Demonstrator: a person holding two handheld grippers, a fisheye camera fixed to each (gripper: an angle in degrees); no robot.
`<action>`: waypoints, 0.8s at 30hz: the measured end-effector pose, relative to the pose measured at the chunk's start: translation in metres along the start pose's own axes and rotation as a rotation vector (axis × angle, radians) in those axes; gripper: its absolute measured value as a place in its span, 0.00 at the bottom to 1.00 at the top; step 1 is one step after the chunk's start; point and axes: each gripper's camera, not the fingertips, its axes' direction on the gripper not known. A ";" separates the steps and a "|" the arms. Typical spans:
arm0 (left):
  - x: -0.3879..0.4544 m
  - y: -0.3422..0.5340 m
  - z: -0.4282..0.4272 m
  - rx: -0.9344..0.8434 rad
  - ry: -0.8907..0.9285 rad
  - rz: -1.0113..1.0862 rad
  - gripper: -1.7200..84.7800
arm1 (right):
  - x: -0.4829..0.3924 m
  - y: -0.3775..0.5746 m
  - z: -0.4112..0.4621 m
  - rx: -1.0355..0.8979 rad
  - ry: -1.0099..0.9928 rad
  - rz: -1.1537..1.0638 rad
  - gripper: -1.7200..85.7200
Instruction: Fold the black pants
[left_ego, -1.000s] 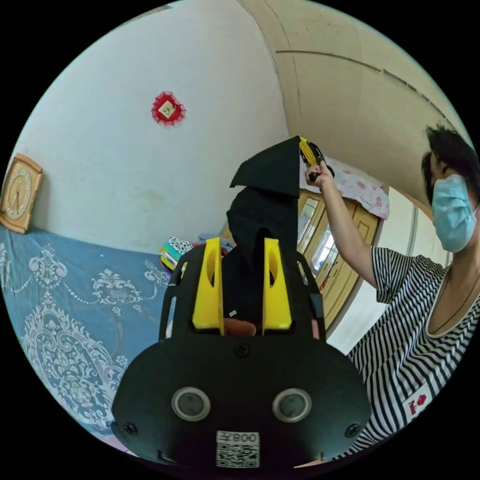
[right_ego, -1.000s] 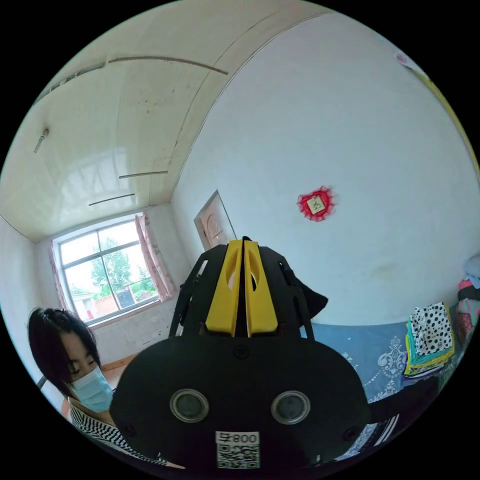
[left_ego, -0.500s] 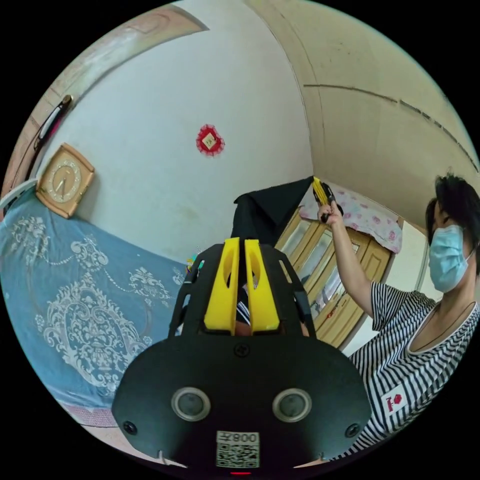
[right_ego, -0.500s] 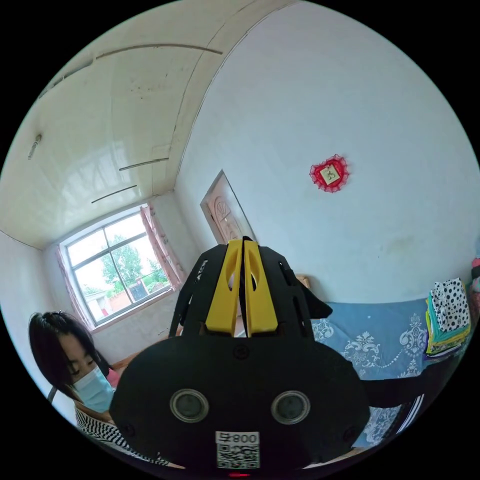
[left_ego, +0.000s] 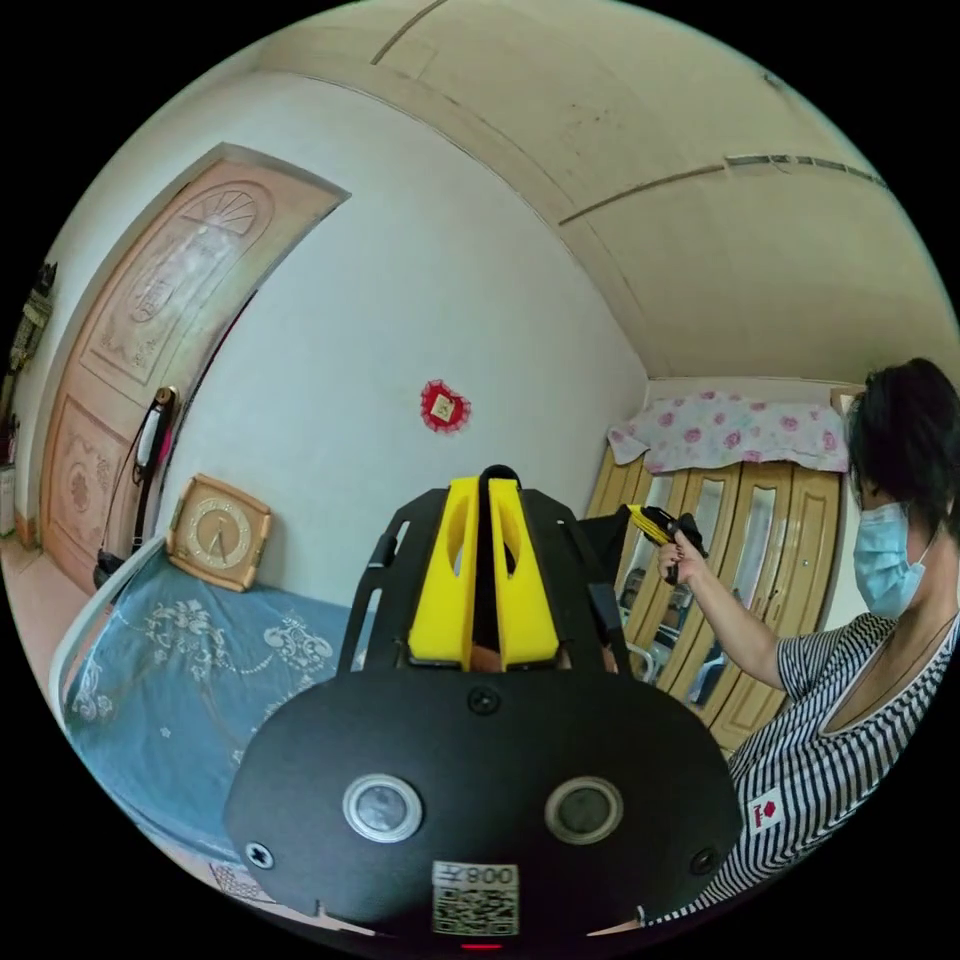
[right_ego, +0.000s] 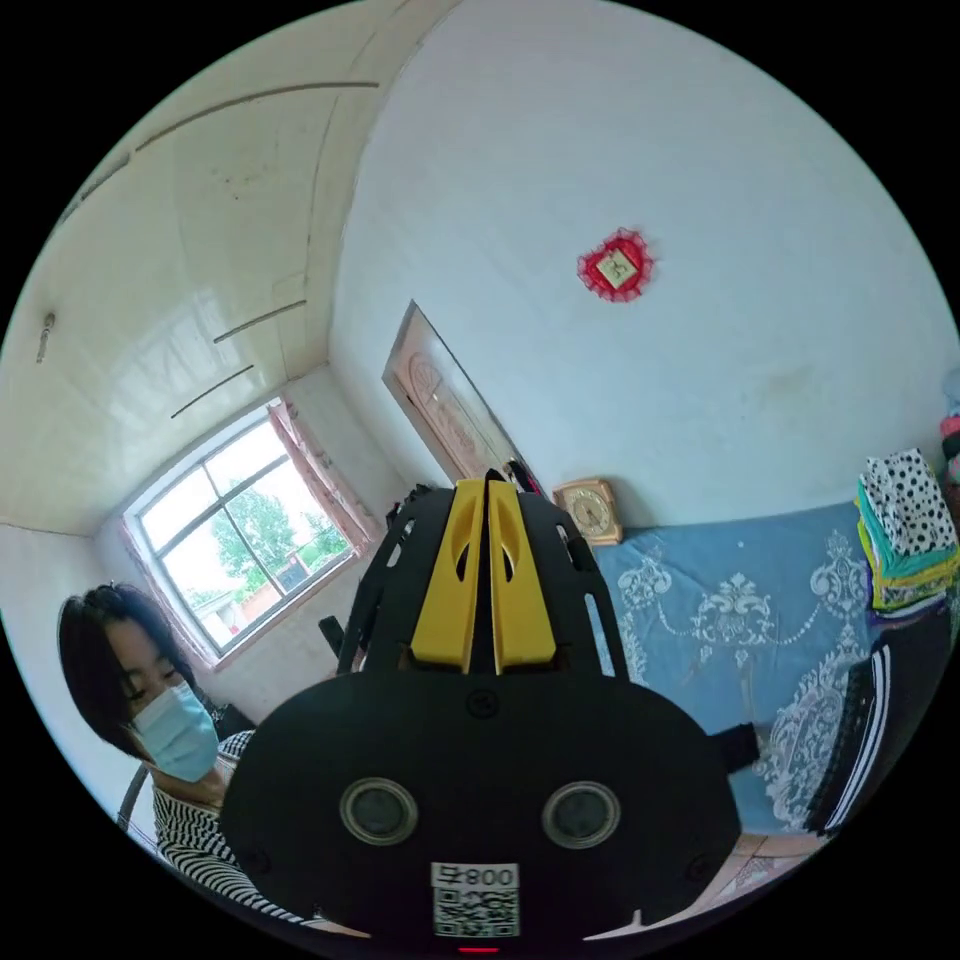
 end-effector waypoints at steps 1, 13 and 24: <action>0.002 -0.009 0.002 -0.020 -0.028 0.001 0.04 | 0.010 0.007 0.009 -0.027 0.020 0.024 0.02; -0.036 -0.094 0.107 -0.244 -0.116 -0.154 0.04 | 0.135 0.013 0.101 0.043 -0.044 0.388 0.02; -0.006 -0.273 0.158 0.002 -0.016 0.187 0.04 | 0.027 -0.121 0.103 0.348 -0.056 -0.115 0.02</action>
